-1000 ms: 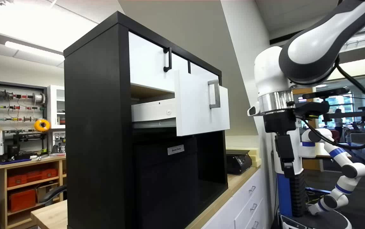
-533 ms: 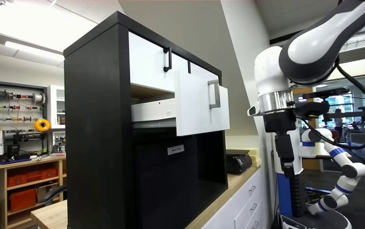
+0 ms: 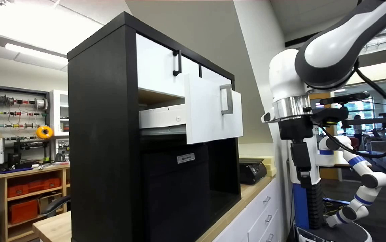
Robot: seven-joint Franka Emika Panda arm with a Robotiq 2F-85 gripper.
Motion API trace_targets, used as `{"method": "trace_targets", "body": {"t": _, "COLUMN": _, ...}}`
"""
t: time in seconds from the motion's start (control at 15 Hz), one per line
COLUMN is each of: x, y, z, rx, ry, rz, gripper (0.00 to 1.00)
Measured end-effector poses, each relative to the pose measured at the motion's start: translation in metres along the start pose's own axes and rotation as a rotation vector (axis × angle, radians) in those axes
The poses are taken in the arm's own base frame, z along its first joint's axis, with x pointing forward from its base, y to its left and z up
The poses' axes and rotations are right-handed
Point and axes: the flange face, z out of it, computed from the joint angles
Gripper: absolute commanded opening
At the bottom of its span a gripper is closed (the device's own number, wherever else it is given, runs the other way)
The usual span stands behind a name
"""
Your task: Close the bottom drawer on the left
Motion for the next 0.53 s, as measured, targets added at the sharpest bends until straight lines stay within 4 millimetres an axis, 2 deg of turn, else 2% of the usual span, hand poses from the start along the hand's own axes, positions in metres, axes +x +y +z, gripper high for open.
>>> {"method": "trace_targets", "body": {"t": 0.53, "x": 0.003, "y": -0.013, "z": 0.005, "rx": -0.009, "ry": -0.012, "rz": -0.025, "gripper": 1.0}}
